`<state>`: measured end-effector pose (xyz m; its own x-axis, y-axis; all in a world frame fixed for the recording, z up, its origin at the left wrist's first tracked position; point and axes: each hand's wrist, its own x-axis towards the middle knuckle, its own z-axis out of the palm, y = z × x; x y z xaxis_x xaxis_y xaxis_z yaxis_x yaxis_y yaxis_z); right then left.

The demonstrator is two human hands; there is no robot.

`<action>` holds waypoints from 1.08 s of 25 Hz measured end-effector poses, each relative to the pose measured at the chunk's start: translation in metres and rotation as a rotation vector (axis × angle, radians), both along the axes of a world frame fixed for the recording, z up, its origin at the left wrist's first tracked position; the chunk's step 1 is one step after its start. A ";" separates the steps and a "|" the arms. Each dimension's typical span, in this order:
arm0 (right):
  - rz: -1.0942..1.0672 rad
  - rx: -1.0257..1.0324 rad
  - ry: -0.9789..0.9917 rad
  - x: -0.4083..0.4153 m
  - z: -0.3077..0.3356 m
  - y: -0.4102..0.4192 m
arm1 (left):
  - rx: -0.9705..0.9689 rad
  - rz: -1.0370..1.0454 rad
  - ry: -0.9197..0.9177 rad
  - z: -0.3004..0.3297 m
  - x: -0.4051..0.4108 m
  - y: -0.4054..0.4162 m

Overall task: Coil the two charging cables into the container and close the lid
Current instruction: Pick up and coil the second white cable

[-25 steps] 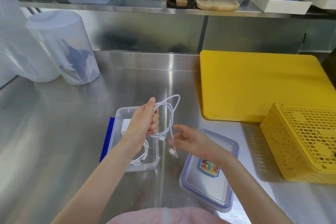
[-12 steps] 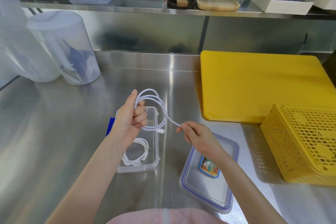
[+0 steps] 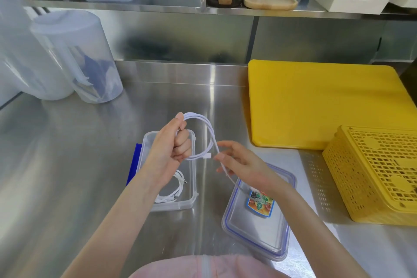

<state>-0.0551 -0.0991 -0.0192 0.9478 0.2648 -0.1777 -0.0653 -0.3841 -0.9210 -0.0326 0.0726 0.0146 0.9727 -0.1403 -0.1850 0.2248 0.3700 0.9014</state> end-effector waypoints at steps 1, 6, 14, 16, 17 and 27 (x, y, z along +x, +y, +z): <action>0.009 0.026 0.002 0.000 0.002 0.006 | -0.014 0.000 -0.014 0.000 -0.001 -0.002; -0.075 0.096 -0.074 0.005 -0.004 0.015 | -0.107 -0.113 -0.014 -0.005 -0.011 -0.009; 0.151 -0.413 -0.295 0.002 0.004 -0.012 | 0.335 -0.645 0.073 -0.010 -0.012 0.010; 0.288 -0.534 -0.351 0.001 0.007 -0.011 | 0.545 -0.694 0.105 -0.008 -0.012 0.007; 0.326 -0.564 -0.374 0.001 0.007 -0.008 | 0.637 -0.692 0.107 -0.007 -0.013 0.003; 0.072 -0.374 -0.323 -0.002 0.005 -0.005 | 0.367 -0.394 0.045 -0.006 -0.008 0.000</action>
